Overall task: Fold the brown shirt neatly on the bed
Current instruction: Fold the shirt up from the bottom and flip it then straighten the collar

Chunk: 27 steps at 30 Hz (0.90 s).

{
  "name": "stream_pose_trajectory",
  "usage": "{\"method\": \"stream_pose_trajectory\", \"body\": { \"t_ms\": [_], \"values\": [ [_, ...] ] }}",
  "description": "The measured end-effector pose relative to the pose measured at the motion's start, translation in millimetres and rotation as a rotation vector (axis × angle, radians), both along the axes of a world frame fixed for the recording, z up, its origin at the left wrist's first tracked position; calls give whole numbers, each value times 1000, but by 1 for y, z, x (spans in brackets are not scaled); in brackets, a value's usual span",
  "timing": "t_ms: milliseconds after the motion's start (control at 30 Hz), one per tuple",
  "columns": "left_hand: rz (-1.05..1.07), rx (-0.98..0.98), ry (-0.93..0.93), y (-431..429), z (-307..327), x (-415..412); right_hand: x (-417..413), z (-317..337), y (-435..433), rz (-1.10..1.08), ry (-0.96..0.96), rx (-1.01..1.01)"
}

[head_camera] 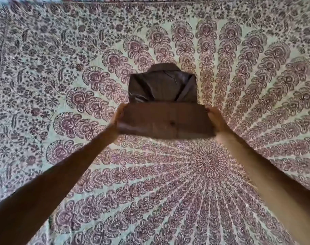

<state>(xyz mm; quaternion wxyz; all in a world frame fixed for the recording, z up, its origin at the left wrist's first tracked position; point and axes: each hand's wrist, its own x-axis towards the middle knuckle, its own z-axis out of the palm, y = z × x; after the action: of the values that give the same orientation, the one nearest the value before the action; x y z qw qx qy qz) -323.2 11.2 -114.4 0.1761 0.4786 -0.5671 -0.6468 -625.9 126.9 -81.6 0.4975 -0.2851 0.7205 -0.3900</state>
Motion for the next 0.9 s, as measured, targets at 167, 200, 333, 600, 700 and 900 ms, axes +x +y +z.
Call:
{"method": "stream_pose_trajectory", "body": {
  "t_ms": [167, 200, 333, 600, 700, 900],
  "values": [
    [190, 170, -403, -27, -25, -33, -13, -42, -47, -108, 101, 423],
    [221, 156, -434, -27, -30, -34, -11, -42, -49, -75, 200, 440],
    [299, 92, -434, -13, -18, -39, -2, -38, -45, 21, 434, 319],
    [259, -275, -541, 9, -12, -33, 10, -47, -15, -96, 724, 118],
    [189, -270, -609, 13, -11, -34, 14, -51, -7, -54, 766, 98],
    [301, -266, -577, -6, -3, -50, 12, -54, -9, -55, 710, 77]
  ]
}}
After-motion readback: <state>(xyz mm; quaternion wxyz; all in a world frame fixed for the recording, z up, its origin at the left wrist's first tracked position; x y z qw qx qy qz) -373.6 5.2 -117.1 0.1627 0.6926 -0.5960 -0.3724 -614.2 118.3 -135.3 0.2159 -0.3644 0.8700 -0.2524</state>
